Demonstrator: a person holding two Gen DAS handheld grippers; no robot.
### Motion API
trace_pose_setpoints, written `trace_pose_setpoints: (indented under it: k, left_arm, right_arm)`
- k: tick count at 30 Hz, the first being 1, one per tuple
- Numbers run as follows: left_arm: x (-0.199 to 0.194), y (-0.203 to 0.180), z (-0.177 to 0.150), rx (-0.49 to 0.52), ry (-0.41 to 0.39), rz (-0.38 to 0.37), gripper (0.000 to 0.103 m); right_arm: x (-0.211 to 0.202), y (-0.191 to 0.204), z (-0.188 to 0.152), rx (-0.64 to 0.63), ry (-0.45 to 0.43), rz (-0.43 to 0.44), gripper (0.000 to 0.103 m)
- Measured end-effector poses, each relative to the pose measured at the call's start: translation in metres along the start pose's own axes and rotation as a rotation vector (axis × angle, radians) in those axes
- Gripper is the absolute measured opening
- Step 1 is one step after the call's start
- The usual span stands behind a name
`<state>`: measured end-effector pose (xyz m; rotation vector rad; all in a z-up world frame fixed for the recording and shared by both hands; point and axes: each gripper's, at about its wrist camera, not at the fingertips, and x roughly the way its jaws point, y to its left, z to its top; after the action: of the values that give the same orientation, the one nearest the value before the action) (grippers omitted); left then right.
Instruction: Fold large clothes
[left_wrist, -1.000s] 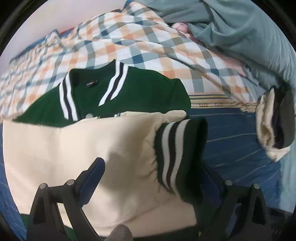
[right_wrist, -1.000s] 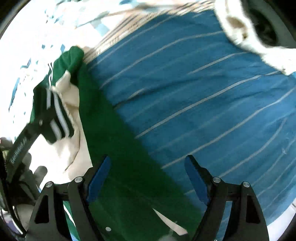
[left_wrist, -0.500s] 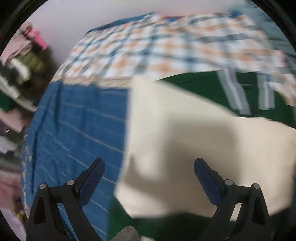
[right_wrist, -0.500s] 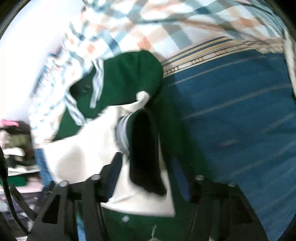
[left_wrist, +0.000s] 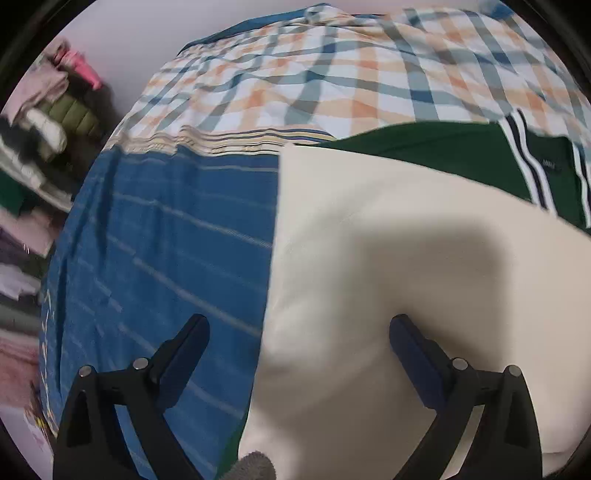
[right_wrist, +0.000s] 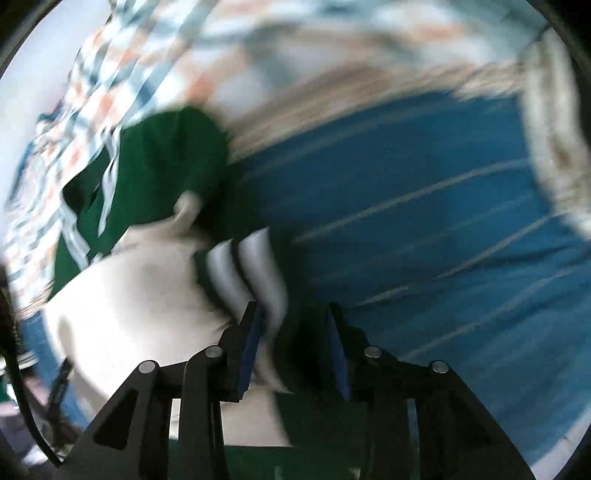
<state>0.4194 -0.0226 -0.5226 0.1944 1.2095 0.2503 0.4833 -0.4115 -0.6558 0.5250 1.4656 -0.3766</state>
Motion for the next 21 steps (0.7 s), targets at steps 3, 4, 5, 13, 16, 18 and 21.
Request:
trace_pose_setpoints:
  k: [3, 4, 5, 13, 16, 18, 21]
  left_arm:
    - [-0.011, -0.003, 0.002, 0.036, -0.022, 0.027, 0.102]
    - [-0.02, -0.002, 0.002, 0.049, -0.036, 0.03, 0.102]
    - [-0.032, 0.0, -0.002, 0.056, -0.054, 0.022, 0.102]
    - [-0.07, 0.006, -0.087, 0.098, 0.004, 0.056, 0.102]
    - [-0.046, 0.003, -0.111, 0.099, 0.077, 0.096, 0.102]
    - [-0.037, 0.007, -0.114, 0.078, 0.074, 0.119, 0.102]
    - [-0.024, 0.015, -0.116, 0.03, 0.106, 0.117, 0.102]
  right_arm:
    - [-0.028, -0.008, -0.01, -0.013, -0.064, 0.005, 0.04]
    - [-0.03, -0.013, -0.019, -0.028, -0.036, 0.036, 0.043]
    - [-0.031, -0.014, -0.03, -0.049, -0.003, 0.065, 0.045]
    - [0.006, 0.025, -0.134, -0.55, 0.136, -0.08, 0.058]
    - [0.028, 0.035, -0.141, -0.624, 0.031, -0.234, 0.057]
    - [0.025, 0.026, -0.129, -0.565, -0.044, -0.239, 0.054]
    - [0.016, -0.021, -0.107, -0.283, -0.076, -0.111, 0.041]
